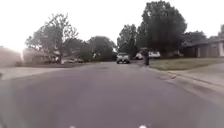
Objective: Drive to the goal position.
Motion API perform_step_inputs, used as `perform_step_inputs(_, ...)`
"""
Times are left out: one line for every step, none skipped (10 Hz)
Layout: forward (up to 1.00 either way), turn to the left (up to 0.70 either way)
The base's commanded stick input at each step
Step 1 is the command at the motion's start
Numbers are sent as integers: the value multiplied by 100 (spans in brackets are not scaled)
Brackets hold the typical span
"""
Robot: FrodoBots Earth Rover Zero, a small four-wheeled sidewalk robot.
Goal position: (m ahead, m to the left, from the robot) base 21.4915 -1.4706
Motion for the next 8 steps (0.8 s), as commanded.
perform_step_inputs(100, 0)
perform_step_inputs(100, 0)
perform_step_inputs(100, 0)
perform_step_inputs(100, 0)
perform_step_inputs(100, 0)
perform_step_inputs(100, 0)
perform_step_inputs(100, 0)
perform_step_inputs(100, 0)
